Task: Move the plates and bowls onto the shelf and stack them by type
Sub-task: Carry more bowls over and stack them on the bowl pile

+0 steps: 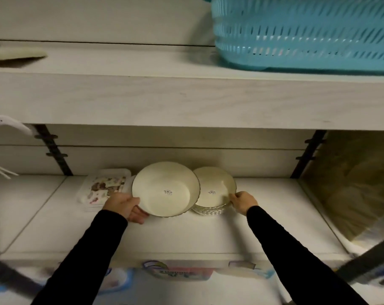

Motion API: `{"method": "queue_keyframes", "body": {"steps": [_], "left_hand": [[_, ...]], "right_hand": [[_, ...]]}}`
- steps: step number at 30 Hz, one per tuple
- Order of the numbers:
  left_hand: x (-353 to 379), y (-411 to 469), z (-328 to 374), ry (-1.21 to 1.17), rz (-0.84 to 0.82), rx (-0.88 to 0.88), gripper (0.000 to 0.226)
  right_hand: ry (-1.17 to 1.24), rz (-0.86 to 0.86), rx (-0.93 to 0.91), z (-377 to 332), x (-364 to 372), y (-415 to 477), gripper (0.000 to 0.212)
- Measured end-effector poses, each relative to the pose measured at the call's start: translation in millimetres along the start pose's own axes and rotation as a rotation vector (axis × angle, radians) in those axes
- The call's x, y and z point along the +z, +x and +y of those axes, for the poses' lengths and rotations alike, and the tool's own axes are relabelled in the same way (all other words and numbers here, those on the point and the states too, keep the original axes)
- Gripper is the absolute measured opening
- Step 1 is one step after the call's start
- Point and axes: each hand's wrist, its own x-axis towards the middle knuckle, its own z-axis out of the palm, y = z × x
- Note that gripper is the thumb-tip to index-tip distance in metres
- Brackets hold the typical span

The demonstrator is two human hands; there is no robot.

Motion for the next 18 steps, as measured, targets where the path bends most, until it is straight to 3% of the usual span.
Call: {"method": "queue_keyframes", "body": {"steps": [5, 18], "left_hand": [[23, -1, 2, 0.014, -0.033, -0.026, 0.021], [111, 30, 8, 0.077, -0.176, -0.078, 0.032]], "right_hand": [[-0.004, 0.003, -0.009, 11, -11, -9, 0.036], [0.186, 0.016, -0.102, 56, -58, -61, 0.038]]}}
